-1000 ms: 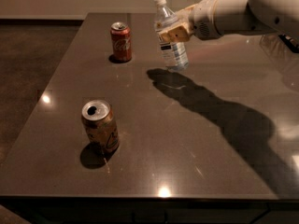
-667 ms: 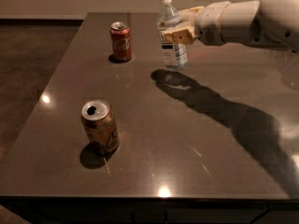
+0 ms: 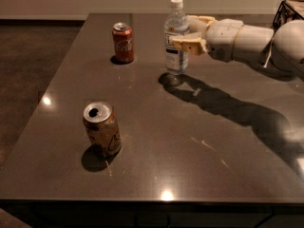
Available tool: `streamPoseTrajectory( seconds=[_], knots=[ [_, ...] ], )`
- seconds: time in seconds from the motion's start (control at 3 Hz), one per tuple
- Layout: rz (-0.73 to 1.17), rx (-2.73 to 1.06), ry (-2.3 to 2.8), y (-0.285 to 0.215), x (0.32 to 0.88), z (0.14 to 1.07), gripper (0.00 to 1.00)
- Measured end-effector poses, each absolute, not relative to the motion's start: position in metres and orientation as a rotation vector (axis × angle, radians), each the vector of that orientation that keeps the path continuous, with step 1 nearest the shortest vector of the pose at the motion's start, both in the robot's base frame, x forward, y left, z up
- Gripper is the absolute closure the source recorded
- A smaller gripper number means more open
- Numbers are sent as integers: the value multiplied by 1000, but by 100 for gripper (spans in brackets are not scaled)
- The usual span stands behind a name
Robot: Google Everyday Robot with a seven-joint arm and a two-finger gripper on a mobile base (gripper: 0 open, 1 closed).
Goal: Place blue plastic bottle upright
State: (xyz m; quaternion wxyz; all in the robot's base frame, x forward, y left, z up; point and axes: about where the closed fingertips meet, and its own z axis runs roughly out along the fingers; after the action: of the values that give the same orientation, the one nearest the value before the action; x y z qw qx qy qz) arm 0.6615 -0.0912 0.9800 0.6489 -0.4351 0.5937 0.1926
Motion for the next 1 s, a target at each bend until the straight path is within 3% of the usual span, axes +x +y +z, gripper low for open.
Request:
streamPoseTrajectory(
  seconds=[0.33,1.0],
  knots=[
    [465,-974,1305,-98,662,972,100],
    [491,-948,1280,-108,665,958,59]
  ],
)
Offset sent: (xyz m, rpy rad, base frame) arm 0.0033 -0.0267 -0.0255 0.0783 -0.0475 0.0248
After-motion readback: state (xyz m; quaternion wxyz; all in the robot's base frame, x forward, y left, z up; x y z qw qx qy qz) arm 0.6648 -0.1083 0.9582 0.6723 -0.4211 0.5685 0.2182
